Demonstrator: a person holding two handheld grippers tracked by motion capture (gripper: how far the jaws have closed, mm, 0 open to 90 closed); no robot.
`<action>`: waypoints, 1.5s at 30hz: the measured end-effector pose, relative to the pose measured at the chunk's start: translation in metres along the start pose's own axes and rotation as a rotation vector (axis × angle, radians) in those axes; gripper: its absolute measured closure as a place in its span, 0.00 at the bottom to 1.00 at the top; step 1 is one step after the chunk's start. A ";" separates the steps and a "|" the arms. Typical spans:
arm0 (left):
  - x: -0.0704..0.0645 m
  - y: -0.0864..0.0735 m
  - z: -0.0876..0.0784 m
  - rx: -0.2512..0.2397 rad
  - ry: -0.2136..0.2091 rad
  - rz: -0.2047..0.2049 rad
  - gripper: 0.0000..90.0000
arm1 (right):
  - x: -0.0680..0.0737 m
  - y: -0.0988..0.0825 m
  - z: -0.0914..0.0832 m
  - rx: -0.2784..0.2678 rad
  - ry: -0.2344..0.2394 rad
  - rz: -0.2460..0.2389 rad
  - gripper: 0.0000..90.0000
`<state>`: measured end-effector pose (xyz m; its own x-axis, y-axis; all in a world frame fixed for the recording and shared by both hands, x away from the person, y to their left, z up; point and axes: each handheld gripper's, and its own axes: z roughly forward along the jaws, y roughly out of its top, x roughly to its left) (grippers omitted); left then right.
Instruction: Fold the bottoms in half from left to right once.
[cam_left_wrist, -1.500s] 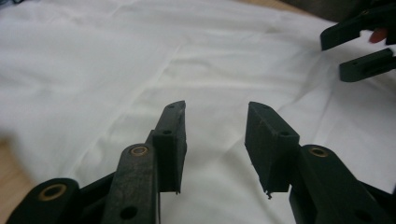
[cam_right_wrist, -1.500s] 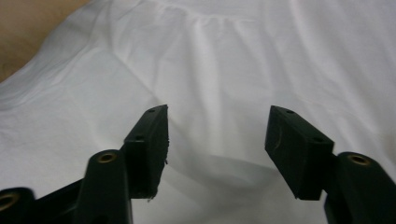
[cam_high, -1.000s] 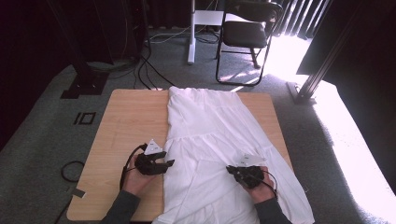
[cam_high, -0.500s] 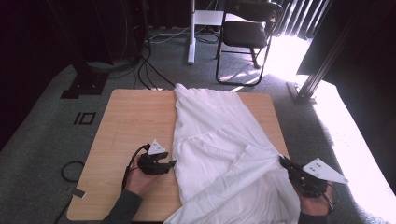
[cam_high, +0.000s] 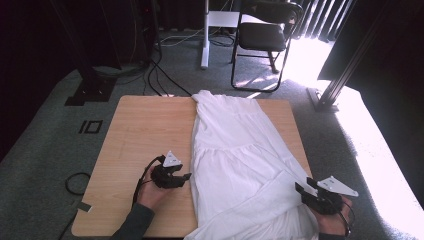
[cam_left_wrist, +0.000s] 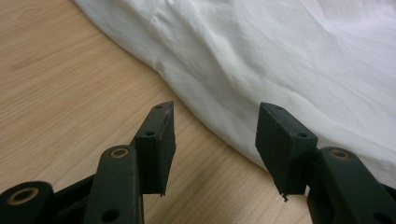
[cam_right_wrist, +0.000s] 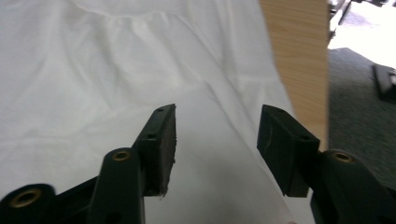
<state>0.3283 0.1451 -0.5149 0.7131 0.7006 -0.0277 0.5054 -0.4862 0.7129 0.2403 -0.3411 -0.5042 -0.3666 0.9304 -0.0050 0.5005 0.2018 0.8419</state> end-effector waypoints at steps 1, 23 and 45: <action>0.000 0.000 0.001 0.002 -0.002 0.002 0.54 | 0.005 0.006 0.008 0.003 0.013 -0.015 0.49; -0.006 0.002 0.006 0.006 -0.027 0.012 0.54 | -0.003 -0.010 -0.023 0.148 0.061 -0.007 0.99; -0.019 0.007 0.023 0.033 -0.043 0.030 0.48 | -0.025 -0.004 0.003 0.097 -0.002 0.062 0.61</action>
<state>0.3294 0.1163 -0.5252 0.7480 0.6627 -0.0373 0.4986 -0.5238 0.6907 0.2496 -0.3638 -0.5092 -0.3309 0.9426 0.0447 0.5960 0.1720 0.7843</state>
